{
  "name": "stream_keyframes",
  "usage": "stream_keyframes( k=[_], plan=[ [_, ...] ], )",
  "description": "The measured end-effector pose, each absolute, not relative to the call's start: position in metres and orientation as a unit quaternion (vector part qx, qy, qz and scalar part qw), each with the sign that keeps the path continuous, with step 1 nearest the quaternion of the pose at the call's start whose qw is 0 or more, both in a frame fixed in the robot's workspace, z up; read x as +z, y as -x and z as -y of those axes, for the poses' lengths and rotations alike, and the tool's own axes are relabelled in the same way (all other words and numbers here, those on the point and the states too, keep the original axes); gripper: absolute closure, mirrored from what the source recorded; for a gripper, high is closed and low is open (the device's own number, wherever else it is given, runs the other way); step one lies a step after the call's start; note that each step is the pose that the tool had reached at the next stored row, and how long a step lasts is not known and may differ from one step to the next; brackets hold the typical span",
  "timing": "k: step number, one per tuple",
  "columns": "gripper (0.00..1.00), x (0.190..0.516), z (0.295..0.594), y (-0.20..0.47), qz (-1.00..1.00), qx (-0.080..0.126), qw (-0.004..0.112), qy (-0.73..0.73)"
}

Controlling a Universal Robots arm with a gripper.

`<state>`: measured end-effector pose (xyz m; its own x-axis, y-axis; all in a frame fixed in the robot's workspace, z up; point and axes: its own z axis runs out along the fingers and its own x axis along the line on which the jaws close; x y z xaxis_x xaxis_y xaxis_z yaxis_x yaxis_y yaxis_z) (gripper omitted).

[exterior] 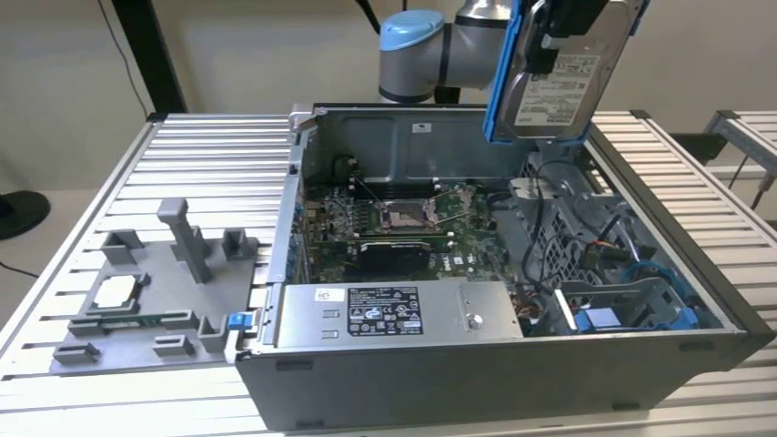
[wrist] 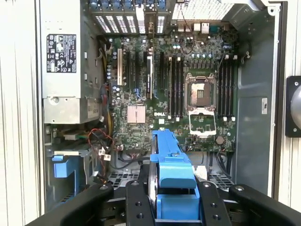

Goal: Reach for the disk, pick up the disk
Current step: 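Pick up the disk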

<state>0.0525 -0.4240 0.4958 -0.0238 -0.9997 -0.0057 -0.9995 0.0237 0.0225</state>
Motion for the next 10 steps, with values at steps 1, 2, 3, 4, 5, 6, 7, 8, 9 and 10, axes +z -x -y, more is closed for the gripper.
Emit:
stream_keyframes(
  k=[1,2,3,4,5,6,7,8,9,10],
  plan=[
    [1.00,0.496,0.425,-0.053,0.715,-0.010,0.006,-0.699],
    [1.00,0.496,0.427,-0.053,0.715,-0.010,0.006,-0.699],
    [1.00,0.496,0.428,-0.053,0.715,-0.010,0.006,-0.699],
    [1.00,0.496,0.430,-0.053,0.715,-0.010,0.006,-0.699],
    [1.00,0.496,0.431,-0.053,0.715,-0.010,0.006,-0.699],
    [1.00,0.496,0.433,-0.053,0.715,-0.010,0.006,-0.699],
    [1.00,0.496,0.436,-0.053,0.715,-0.010,0.006,-0.699],
    [1.00,0.496,0.438,-0.054,0.715,-0.010,0.006,-0.699],
    [1.00,0.496,0.441,-0.054,0.715,-0.010,0.006,-0.699],
    [1.00,0.496,0.442,-0.054,0.715,-0.010,0.006,-0.699]
  ],
)
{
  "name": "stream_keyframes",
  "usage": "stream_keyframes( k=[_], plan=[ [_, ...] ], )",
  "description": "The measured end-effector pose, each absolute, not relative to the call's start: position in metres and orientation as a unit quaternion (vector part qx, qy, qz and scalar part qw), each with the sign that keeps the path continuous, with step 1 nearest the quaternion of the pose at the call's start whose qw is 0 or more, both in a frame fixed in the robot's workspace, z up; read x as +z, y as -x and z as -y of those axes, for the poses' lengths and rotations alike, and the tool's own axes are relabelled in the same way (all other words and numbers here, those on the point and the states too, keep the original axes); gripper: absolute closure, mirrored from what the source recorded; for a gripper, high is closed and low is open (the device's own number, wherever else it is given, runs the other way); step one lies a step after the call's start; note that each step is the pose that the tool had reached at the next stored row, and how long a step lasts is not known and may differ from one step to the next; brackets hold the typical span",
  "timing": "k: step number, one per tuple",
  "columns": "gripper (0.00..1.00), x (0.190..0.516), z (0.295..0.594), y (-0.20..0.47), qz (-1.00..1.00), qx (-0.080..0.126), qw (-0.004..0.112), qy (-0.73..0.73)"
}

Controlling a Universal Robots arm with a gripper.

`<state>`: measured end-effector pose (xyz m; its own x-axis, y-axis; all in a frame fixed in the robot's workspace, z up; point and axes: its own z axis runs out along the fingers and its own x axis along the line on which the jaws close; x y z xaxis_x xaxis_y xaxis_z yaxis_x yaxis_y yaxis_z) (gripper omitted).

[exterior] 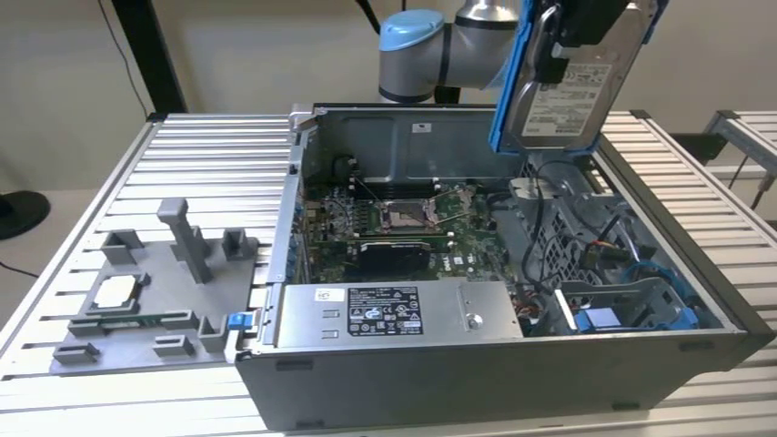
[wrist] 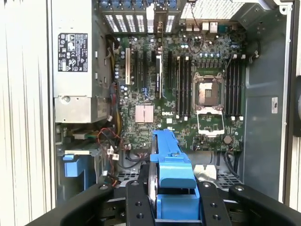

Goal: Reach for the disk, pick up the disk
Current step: 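Pick up the disk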

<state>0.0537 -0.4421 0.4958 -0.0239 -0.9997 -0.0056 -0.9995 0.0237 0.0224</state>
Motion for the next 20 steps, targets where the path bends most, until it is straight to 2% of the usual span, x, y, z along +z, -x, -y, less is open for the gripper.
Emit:
stream_keyframes(
  k=[20],
  plan=[
    [1.00,0.495,0.494,-0.058,0.716,-0.010,0.006,-0.698]
  ],
)
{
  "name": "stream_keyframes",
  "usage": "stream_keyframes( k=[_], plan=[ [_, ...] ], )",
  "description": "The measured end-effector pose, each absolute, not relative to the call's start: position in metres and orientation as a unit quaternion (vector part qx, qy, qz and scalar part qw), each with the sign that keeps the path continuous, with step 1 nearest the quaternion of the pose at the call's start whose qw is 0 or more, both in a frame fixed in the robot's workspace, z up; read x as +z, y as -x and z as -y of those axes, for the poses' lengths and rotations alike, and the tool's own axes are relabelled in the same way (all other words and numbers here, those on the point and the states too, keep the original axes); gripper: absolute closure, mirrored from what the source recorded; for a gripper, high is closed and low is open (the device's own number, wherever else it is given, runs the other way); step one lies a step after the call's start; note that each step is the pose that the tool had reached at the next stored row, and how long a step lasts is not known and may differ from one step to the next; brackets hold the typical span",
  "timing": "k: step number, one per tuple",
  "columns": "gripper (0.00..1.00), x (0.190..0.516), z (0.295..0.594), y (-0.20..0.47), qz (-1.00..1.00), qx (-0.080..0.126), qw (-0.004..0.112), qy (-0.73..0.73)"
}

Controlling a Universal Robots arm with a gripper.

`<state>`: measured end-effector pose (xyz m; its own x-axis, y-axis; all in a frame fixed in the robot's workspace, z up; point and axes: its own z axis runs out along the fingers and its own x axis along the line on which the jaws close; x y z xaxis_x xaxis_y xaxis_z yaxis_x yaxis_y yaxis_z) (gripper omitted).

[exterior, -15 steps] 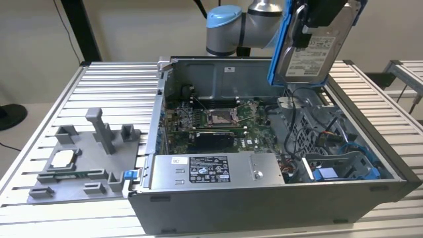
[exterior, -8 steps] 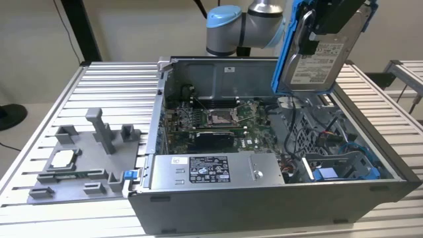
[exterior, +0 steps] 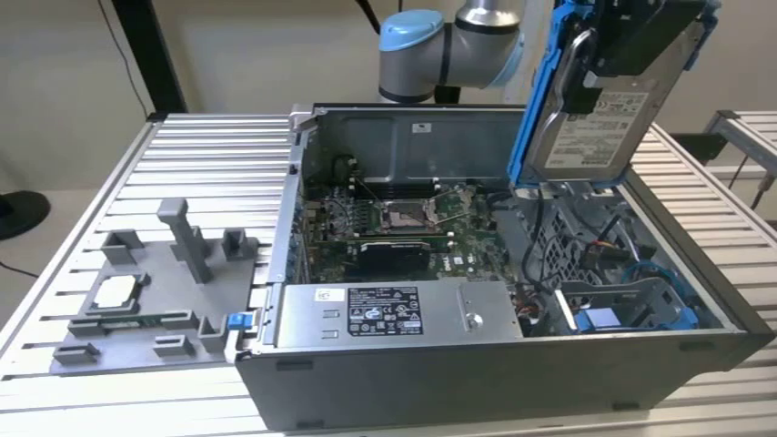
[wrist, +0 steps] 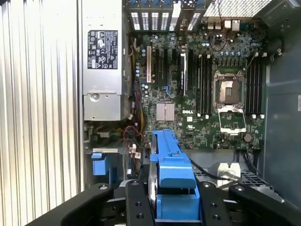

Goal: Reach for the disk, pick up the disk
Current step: 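Pick up the disk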

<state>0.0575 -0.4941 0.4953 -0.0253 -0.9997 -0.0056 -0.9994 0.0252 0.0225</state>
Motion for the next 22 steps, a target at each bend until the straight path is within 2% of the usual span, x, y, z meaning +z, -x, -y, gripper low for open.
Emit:
stream_keyframes(
  k=[22],
  plan=[
    [1.00,0.495,0.547,-0.079,0.716,-0.010,0.006,-0.698]
  ],
)
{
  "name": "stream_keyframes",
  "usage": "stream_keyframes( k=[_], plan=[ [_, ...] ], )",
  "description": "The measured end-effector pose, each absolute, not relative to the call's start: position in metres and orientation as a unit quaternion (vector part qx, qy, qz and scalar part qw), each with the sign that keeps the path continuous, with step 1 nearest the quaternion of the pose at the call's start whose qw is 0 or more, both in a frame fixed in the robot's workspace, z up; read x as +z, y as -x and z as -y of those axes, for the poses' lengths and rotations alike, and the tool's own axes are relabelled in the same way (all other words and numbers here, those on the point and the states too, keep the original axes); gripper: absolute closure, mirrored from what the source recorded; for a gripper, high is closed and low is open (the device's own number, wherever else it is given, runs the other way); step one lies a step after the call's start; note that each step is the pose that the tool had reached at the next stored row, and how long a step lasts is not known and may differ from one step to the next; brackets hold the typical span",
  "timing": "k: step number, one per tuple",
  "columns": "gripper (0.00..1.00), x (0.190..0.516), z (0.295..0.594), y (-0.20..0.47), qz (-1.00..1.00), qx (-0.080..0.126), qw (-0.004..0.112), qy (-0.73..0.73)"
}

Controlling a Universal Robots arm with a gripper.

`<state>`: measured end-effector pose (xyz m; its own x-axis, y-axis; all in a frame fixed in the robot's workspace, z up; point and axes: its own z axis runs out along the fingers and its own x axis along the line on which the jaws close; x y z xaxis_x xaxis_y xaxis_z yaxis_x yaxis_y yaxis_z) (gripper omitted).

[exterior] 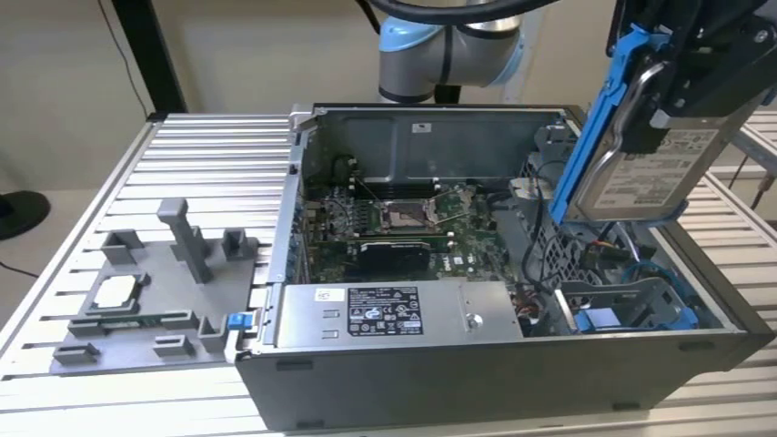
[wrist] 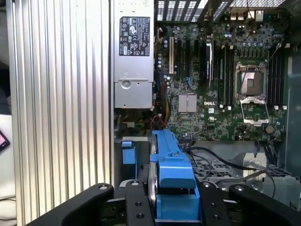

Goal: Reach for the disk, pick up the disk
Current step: 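Pick up the disk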

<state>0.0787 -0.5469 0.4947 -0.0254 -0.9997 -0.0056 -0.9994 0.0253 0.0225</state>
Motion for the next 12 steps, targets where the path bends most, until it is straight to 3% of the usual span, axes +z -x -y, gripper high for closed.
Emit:
stream_keyframes(
  k=[12],
  plan=[
    [1.00,0.495,0.560,-0.097,0.716,-0.010,0.006,-0.698]
  ],
)
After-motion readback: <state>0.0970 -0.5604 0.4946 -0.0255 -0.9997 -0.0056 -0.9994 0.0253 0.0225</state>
